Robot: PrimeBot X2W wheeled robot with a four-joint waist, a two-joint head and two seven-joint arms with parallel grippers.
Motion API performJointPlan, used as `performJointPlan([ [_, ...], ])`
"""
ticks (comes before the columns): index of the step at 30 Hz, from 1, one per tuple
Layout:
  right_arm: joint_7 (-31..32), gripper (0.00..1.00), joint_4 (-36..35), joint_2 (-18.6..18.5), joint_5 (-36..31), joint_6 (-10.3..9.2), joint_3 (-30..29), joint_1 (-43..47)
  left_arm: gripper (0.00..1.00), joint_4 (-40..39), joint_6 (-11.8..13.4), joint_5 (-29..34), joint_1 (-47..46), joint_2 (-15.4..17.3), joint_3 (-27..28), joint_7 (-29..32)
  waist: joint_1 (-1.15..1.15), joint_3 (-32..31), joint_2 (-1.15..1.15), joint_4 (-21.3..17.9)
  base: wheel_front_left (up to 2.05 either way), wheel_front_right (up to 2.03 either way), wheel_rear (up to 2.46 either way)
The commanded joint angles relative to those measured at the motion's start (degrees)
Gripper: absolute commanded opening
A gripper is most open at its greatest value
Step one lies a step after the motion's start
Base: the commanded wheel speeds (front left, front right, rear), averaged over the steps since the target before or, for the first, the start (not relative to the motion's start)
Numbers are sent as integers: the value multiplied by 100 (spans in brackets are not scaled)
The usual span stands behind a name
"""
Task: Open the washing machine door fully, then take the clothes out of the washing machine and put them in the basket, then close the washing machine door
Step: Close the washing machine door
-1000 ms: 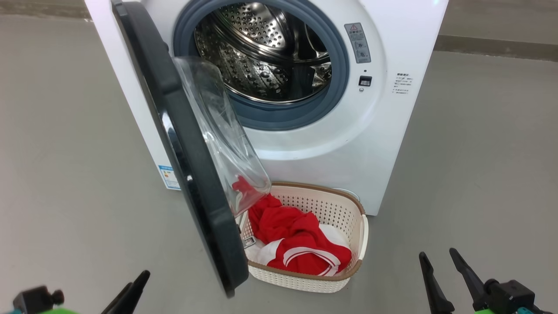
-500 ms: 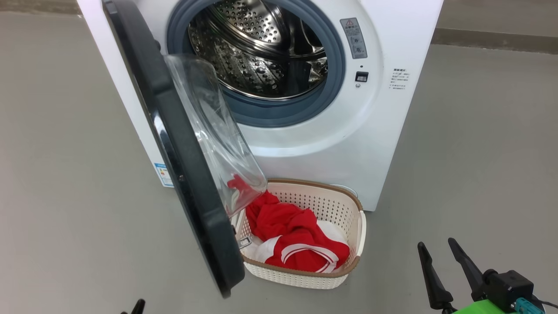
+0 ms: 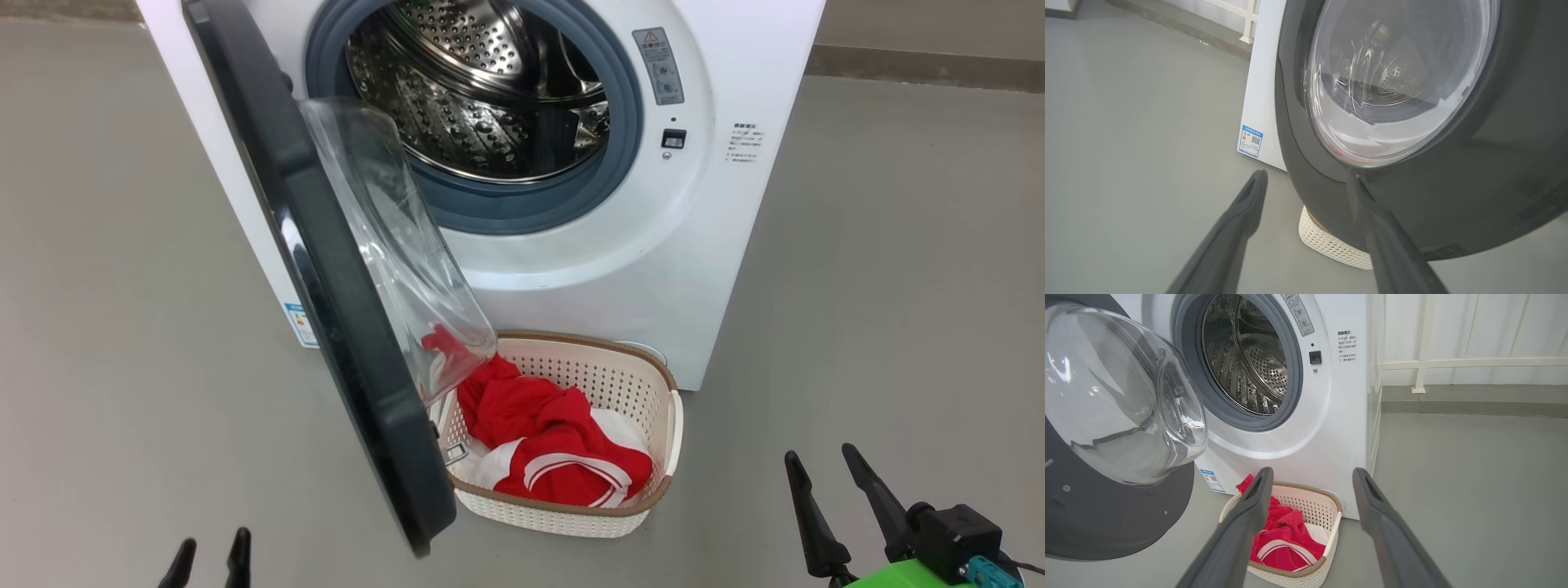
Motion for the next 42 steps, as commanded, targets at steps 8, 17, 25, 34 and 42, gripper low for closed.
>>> performJointPlan([
  [8,-37,100,-130,-101,37,28,90,-235,100,-828,-36,1925,163,-519,786,-69,0,-19,0,-28,0,0,0],
  [17,-37,100,-128,-100,31,28,58,-148,100,-968,-36,2619,362,-755,806,-70,0,-63,0,-58,0,0,0],
  [25,-37,100,-137,-94,34,28,41,-149,100,-996,-36,2617,320,-758,858,-70,0,-68,0,-46,0,0,0],
  [34,-37,100,-131,-85,34,28,17,-141,100,-1021,-36,2625,306,-774,860,-70,0,-66,0,-22,0,0,0],
  [42,-37,100,-129,-82,26,28,17,-133,100,-1037,-36,2622,312,-778,848,-70,0,-69,0,-14,0,0,0],
])
